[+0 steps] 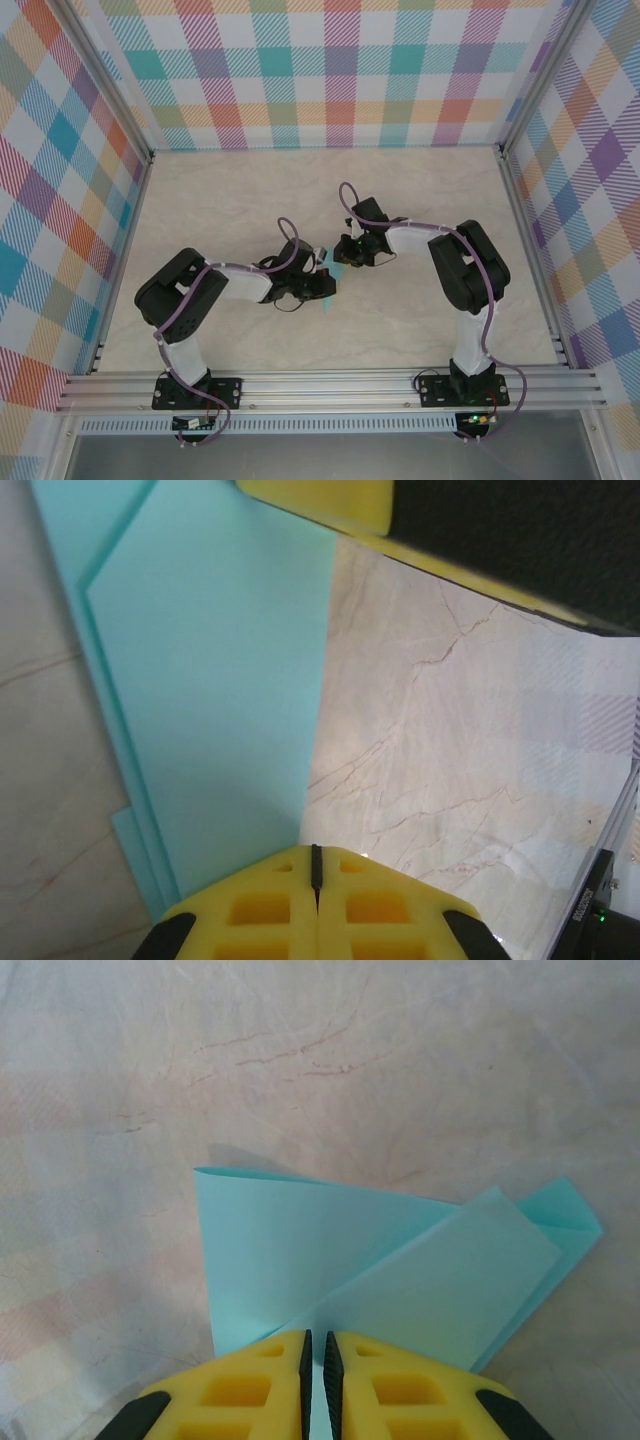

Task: Fold a paper plane with a square sheet of paper (fold left side to right side)
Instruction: Fold the wing for the fifth time at the center of the table, then pick up the paper plane at the center of the table.

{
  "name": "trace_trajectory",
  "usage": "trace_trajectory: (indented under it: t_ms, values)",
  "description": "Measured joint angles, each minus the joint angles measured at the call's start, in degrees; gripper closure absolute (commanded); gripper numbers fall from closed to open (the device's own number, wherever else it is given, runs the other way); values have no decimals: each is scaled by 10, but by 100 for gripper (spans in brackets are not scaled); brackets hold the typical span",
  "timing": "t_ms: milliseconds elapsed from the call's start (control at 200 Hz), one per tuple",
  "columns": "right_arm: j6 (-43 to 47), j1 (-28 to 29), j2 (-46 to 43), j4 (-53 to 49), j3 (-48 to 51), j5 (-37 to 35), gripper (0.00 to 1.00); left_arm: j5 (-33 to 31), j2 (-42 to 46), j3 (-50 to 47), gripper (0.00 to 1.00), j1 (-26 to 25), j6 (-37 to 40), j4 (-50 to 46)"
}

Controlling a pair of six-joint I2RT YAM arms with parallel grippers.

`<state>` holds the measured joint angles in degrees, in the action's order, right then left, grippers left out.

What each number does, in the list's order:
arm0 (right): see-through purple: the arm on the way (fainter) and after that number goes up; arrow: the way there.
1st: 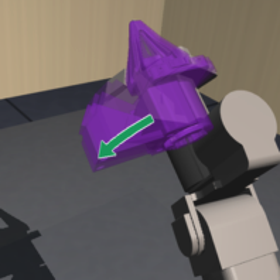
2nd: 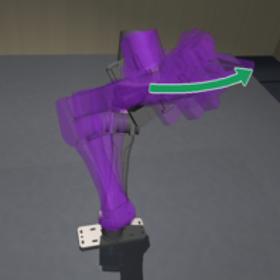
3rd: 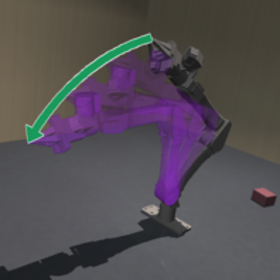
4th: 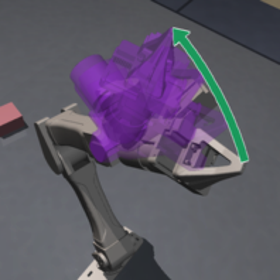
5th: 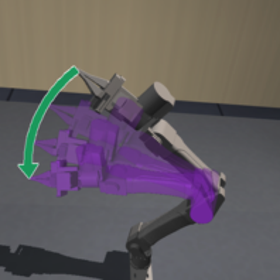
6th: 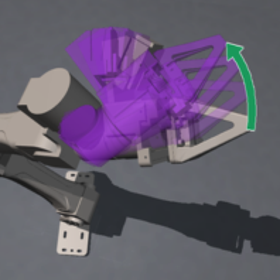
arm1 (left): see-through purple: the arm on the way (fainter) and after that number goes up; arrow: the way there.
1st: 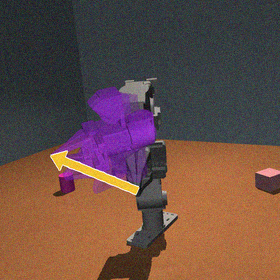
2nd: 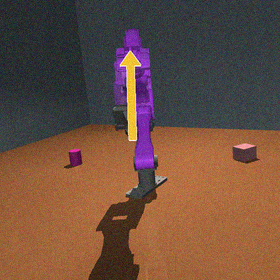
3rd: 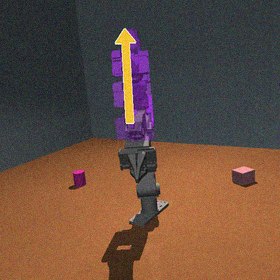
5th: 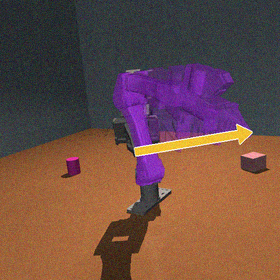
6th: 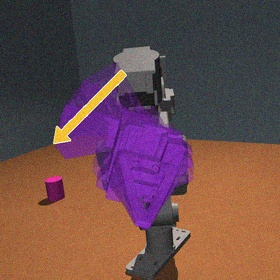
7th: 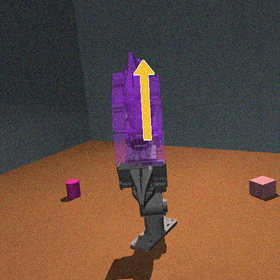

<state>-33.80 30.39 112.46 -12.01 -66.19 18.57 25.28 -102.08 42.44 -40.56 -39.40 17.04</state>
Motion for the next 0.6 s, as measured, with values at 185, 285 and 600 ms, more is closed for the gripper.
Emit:
trace_trajectory:
  t_ms: [185, 285, 600]
  values:
    - [0, 0, 3, -10, -7, 3, 84, 2, 27, -34, 100, -2, -2, 6]
    - [0, 0, 3, -11, -7, 3, 84, 0, 48, -49, 100, -3, -2, -14]
    - [3, 0, 3, -7, -7, 16, 77, -16, 92, -19, 86, 1, 7, -118]
